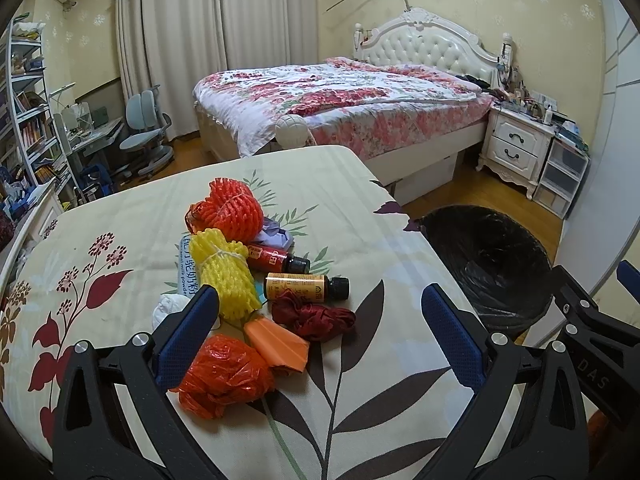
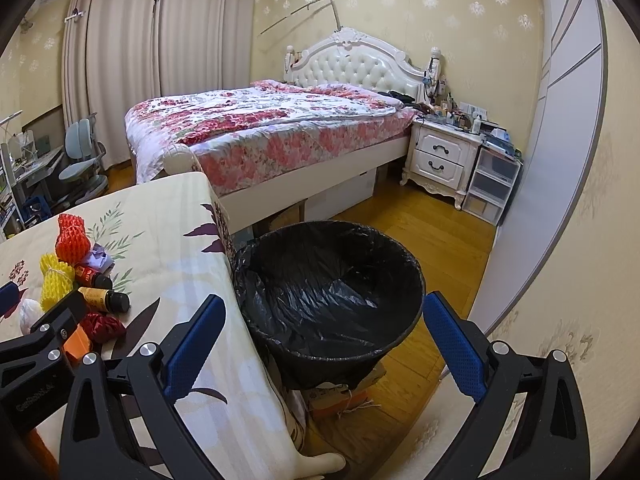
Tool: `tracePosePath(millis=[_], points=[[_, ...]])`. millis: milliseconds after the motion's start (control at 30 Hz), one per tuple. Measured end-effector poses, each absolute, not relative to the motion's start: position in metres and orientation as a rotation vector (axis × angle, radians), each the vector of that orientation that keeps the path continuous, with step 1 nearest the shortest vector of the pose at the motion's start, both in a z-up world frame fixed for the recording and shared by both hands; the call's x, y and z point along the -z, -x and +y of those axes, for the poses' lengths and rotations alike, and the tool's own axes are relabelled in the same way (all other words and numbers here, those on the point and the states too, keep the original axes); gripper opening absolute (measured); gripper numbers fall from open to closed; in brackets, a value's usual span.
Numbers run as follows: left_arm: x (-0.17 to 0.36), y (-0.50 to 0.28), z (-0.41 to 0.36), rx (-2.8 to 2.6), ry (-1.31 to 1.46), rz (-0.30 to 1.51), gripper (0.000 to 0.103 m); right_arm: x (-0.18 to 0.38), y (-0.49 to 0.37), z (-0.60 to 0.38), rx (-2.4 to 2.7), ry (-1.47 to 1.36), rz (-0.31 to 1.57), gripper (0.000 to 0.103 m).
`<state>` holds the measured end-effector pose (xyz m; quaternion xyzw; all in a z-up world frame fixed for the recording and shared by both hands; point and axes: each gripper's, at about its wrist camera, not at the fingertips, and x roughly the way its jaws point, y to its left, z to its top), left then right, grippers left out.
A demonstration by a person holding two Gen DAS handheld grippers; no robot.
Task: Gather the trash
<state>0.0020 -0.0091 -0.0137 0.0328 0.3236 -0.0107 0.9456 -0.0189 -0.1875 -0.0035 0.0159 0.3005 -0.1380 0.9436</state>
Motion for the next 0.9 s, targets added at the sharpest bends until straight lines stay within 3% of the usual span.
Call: tracePosePath(millis=[333, 467, 667, 700, 733, 800, 900], points=[[0.017, 0.000, -0.008, 0.017, -0.068, 0.664, 0.098, 0.010, 0.022, -0.187, 0.266, -0.042, 0.634, 0.097], [0.021, 0.006, 0.000, 0.002, -0.066, 0.676, 0.090, 0.010, 0.020, -0.182, 0.246, -0.048, 0.650, 0.096], [0.017, 0.008, 0.031, -0.037, -0.055, 0.686, 0.089, 0.008, 0.017, -0.167, 0.195, -0.044, 0.667, 0.093], [0.016, 0.009, 0.036, -0.045, -0.053, 0.687, 0.089, 0.008, 0.017, -0.163, 0.188, -0.037, 0.669, 0.087], [0.016, 0.010, 0.045, -0.058, -0.049, 0.689, 0.089, 0.007, 0.015, -0.161, 0.179, -0.034, 0.674, 0.070], [0.017, 0.012, 0.056, -0.079, -0.041, 0.701, 0.089, 0.008, 0.013, -0.157, 0.161, -0.046, 0.695, 0.057], [0.017, 0.012, 0.073, -0.108, -0.032, 0.716, 0.089, 0.010, 0.010, -0.151, 0.132, -0.058, 0.719, 0.058]])
